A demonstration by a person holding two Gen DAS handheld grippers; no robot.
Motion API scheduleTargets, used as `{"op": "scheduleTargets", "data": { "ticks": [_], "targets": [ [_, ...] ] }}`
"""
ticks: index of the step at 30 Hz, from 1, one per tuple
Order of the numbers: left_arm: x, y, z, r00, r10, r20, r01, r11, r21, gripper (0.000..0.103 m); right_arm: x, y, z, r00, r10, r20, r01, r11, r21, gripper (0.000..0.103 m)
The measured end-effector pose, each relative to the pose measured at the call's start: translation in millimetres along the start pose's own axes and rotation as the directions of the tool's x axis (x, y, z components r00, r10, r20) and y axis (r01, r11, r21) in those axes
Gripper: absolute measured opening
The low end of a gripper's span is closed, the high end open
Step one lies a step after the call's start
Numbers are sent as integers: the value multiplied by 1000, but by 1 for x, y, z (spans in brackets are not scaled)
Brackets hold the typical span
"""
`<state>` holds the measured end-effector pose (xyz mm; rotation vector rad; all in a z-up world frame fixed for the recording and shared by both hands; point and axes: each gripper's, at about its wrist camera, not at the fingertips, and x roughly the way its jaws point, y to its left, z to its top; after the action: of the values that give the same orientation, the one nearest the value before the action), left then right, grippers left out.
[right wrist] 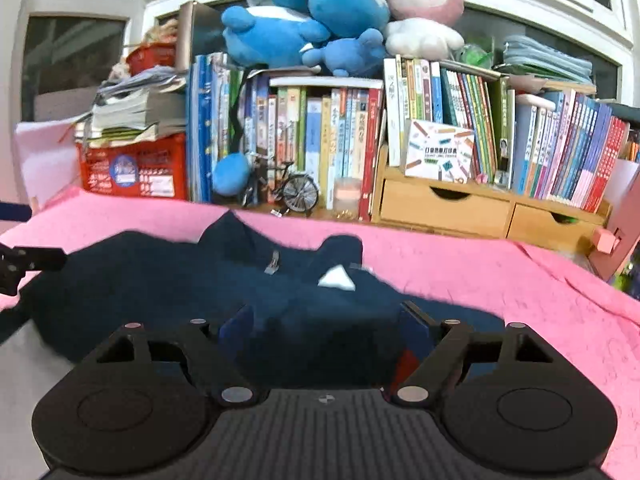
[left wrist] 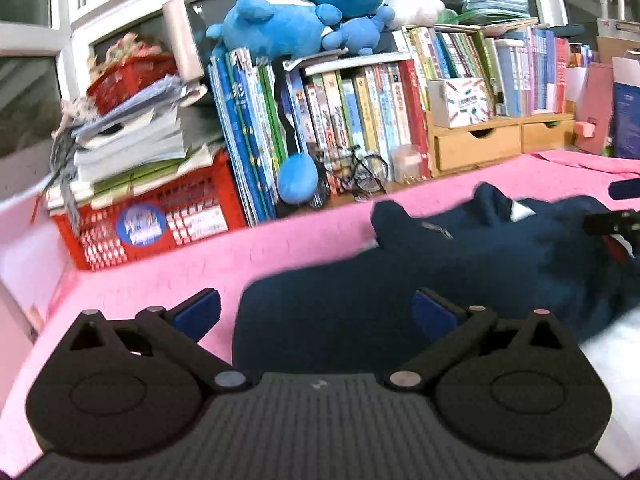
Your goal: Fold clothes
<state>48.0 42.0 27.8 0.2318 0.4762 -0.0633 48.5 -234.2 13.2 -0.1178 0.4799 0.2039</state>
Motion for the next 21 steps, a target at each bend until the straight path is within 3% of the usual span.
{"op": "scheduleTargets", "data": {
  "ticks": [4,7,17,19,21],
  "targets": [
    [46,-8,-1,995,56,-89,-54,998,15,103,40,-10,2,995,-68,-73,70,997,26,76],
    [73,-11,-19,984,101,-146,-94,994,51,103,69,-21,-13,983,-64,-169,74,996,57,76],
    [82,-3,-34,986,109,-124,-105,994,34,103,91,-39,-24,979,-9,-202,34,992,121,89],
    [81,-3,-34,986,114,-123,-111,993,31,103,93,-38,-23,977,-24,-211,50,991,121,101],
    [79,-2,-34,984,125,-125,-122,992,27,103,93,-39,-22,976,-30,-217,59,990,127,103]
  ]
}}
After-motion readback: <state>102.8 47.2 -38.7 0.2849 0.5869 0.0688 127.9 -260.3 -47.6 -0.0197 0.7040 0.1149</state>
